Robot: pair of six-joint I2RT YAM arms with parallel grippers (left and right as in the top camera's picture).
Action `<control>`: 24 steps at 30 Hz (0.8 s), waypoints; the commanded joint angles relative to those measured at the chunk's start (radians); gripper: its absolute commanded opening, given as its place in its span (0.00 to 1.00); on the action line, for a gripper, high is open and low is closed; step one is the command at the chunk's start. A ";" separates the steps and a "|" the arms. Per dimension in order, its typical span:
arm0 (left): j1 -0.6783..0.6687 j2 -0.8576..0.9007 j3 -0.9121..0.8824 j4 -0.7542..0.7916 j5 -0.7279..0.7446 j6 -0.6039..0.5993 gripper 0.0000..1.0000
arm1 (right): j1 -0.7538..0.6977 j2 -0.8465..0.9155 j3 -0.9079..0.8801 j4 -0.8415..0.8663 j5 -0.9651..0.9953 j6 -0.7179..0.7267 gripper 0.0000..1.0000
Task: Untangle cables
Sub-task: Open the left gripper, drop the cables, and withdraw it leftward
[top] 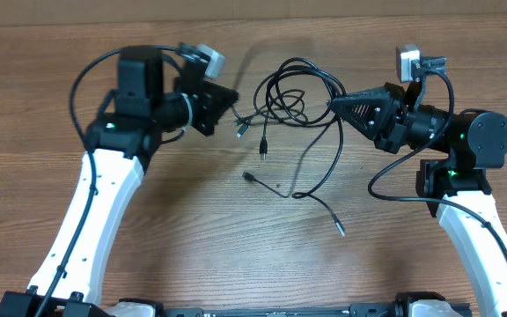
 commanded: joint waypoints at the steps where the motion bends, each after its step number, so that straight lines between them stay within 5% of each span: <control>1: 0.047 0.009 0.010 -0.006 -0.093 -0.272 0.04 | -0.003 -0.019 0.013 0.011 0.002 0.008 0.04; 3: 0.053 0.009 0.010 -0.010 -0.090 -0.317 0.09 | -0.003 -0.019 0.013 0.012 0.002 0.007 0.04; 5: 0.054 0.009 0.010 -0.018 -0.090 -0.325 0.34 | -0.003 -0.019 0.013 0.011 0.002 0.007 0.04; 6: 0.053 0.009 0.010 -0.034 -0.088 -0.325 0.74 | -0.003 -0.019 0.013 0.011 0.002 0.007 0.04; 7: 0.053 0.009 0.010 -0.045 -0.088 -0.324 1.00 | -0.003 -0.019 0.013 0.012 0.002 0.005 0.04; 13: 0.053 0.008 0.010 -0.080 -0.061 -0.288 1.00 | -0.003 -0.019 0.013 0.011 0.001 0.004 0.04; 24: 0.054 -0.020 0.011 0.040 0.431 0.110 1.00 | -0.003 -0.019 0.013 -0.015 -0.033 -0.069 0.04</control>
